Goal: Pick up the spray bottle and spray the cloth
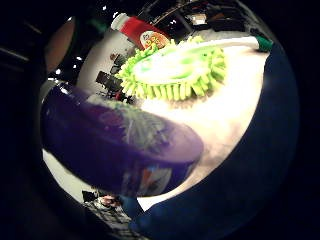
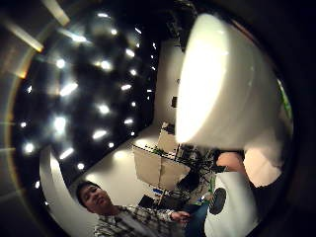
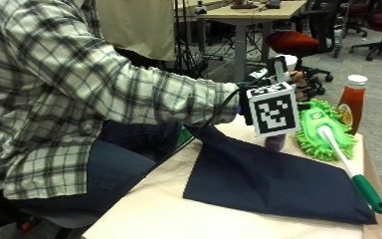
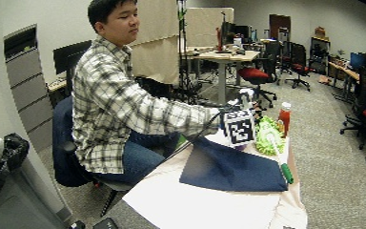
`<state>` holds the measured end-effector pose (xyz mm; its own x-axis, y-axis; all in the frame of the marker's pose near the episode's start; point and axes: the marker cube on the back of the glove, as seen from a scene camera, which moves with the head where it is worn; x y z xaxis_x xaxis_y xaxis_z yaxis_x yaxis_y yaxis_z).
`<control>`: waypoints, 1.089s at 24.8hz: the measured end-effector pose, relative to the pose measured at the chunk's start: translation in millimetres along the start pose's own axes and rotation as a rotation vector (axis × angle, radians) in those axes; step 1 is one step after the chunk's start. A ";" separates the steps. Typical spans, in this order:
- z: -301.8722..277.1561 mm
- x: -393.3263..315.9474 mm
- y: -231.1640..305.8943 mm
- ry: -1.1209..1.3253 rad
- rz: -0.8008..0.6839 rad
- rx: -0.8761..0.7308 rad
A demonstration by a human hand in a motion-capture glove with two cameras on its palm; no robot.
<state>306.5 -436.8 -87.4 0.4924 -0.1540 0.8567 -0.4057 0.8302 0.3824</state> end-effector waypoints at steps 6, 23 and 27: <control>-41.8 -26.4 53.8 0.170 0.001 -0.038; -131.2 -145.9 399.3 1.071 0.049 0.006; -113.0 -133.0 500.0 1.122 0.136 -0.078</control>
<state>125.2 59.3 -49.3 0.8765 0.4748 0.0798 -0.4785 0.8406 0.2537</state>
